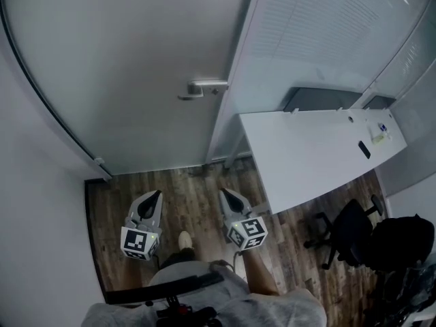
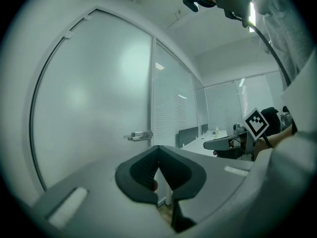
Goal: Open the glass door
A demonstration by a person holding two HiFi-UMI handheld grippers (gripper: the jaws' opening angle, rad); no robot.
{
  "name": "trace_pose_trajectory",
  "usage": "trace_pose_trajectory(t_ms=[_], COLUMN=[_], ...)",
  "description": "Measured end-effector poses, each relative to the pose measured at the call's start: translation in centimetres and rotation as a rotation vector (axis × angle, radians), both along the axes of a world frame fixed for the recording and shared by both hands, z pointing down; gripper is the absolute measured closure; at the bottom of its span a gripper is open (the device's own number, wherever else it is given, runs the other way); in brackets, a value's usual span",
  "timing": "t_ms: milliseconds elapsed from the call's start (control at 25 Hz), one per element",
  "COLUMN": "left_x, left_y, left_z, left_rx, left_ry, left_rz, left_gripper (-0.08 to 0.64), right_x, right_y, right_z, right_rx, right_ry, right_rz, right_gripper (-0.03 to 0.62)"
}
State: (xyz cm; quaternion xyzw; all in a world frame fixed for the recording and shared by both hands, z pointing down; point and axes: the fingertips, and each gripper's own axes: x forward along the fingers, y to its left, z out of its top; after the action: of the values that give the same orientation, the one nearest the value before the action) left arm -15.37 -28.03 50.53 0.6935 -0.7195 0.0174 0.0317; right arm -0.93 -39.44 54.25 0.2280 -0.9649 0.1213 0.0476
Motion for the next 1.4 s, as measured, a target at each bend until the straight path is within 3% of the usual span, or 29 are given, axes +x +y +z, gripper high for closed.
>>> trace_pose_trajectory(t_ms=[720,1400], left_x=[-5.2,-8.2], left_y=[-7.1,-18.0], left_z=[0.5,-0.8], left_rx=[-0.004,-0.002], left_ry=[0.009,0.002], left_rz=[0.089,0.103], left_gripper=[0.557,0.557], right_x=[-3.9,-6.9], right_y=[-5.8,-16.8], right_z=[0.3,-0.5], right_rx=[-0.005,-0.009], right_ry=[0.006,-0.003], right_rz=[0.095,0.100], right_gripper=[0.591,0.591])
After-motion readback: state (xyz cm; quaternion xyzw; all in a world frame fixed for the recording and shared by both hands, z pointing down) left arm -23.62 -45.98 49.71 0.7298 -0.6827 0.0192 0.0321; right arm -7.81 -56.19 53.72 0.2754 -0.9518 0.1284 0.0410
